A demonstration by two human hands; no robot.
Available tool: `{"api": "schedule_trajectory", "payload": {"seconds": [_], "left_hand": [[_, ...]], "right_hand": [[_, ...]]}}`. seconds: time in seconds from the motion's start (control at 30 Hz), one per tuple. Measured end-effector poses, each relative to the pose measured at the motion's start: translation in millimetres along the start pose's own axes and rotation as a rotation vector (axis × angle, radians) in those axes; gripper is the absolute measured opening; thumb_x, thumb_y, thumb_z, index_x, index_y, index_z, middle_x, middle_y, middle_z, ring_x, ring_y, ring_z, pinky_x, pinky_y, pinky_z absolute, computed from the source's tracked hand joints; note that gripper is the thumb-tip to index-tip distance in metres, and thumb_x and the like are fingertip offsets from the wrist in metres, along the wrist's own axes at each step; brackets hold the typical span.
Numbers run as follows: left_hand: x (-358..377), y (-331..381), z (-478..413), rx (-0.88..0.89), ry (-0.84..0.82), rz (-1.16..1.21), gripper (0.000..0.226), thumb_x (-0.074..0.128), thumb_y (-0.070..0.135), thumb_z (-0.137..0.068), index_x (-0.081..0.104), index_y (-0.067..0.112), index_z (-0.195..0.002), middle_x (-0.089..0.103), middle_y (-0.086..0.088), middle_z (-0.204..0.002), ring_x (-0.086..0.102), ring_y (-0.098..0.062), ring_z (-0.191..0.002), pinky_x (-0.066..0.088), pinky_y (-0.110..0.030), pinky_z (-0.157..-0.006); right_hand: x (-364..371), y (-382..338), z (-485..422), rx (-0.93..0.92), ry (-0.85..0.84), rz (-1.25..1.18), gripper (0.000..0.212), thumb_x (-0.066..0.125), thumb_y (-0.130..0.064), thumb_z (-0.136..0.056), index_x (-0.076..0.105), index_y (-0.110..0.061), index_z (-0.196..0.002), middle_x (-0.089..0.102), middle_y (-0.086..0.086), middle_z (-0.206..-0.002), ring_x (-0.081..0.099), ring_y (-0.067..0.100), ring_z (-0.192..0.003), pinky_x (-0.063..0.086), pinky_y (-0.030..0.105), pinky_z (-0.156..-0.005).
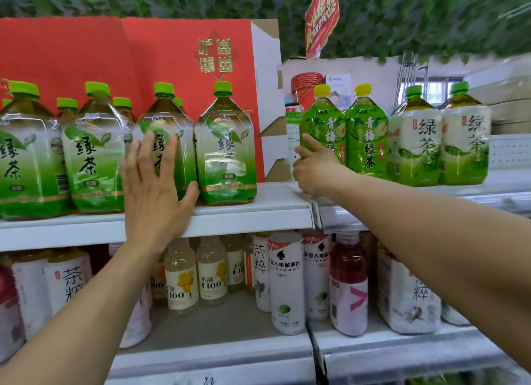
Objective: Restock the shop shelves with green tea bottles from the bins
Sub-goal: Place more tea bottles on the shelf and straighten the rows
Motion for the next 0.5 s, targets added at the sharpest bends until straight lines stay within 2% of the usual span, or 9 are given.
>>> {"api": "schedule_trajectory", "payload": {"seconds": [0.33,0.5], "left_hand": [[1,0,2,0.002,-0.012,-0.011,0.082,0.063,0.035,-0.091,0.018,0.019,-0.158,0.012,-0.015,-0.161,0.005,-0.035,-0.151,0.009,-0.056,-0.123],[2,1,3,-0.008,-0.026,-0.023,0.081,0.06,0.037,-0.092,0.016,0.02,-0.158,0.01,-0.014,-0.162,0.004,-0.034,-0.152,0.008,-0.056,-0.123]], "right_hand": [[20,19,0,0.042,-0.049,-0.062,0.047,0.028,-0.021,-0.104,0.046,-0.022,-0.147,0.026,0.003,-0.163,0.001,0.024,-0.154,-0.012,0.053,-0.121],[21,17,1,0.016,-0.032,-0.172,0.046,0.032,-0.02,-0.102,0.047,-0.022,-0.146,0.032,0.0,-0.161,0.003,0.023,-0.154,-0.017,0.053,-0.119]]}}
Point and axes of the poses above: each hand's wrist, its own z-axis away from the middle knuckle, its own x-axis out of the palm, y = z × x, the point moved 10 cm from there along -z, towards the middle knuckle
